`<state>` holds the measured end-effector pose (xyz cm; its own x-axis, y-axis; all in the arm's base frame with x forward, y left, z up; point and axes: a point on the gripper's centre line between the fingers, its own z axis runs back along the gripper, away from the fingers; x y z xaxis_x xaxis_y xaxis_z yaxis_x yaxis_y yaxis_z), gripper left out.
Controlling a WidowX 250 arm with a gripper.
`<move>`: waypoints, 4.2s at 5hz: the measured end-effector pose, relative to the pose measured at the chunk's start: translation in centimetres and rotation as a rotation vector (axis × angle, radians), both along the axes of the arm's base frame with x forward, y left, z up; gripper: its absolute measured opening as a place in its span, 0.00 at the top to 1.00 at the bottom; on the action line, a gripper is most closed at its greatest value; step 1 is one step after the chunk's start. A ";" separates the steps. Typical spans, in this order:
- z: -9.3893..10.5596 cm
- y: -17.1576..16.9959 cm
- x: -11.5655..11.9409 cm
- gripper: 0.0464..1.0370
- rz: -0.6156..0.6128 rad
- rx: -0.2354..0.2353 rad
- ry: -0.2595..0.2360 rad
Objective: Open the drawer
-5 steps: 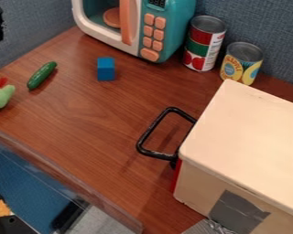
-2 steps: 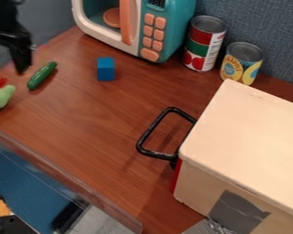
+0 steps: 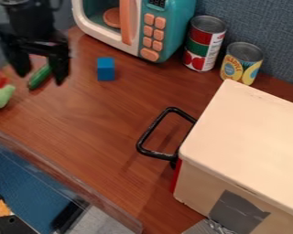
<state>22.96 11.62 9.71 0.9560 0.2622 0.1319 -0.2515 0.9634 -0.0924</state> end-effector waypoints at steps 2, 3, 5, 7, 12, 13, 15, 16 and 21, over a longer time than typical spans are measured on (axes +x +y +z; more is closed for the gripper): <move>-0.5 -5.5 1.6 0.04 -0.063 -0.048 -0.009; -1.1 -8.0 2.5 0.04 -0.085 -0.060 -0.020; -3.5 -11.5 3.7 0.04 -0.108 -0.062 -0.001; -4.4 -12.9 4.0 0.04 -0.113 -0.065 0.008; -7.7 -9.9 4.6 0.88 -0.052 -0.008 0.072; -7.5 -7.8 4.6 0.88 -0.039 0.008 0.083; -7.1 -4.5 4.1 0.89 -0.011 0.053 0.111; -6.8 -3.4 3.9 0.87 -0.007 0.061 0.113; 6.9 5.3 -0.3 0.03 0.107 0.108 0.021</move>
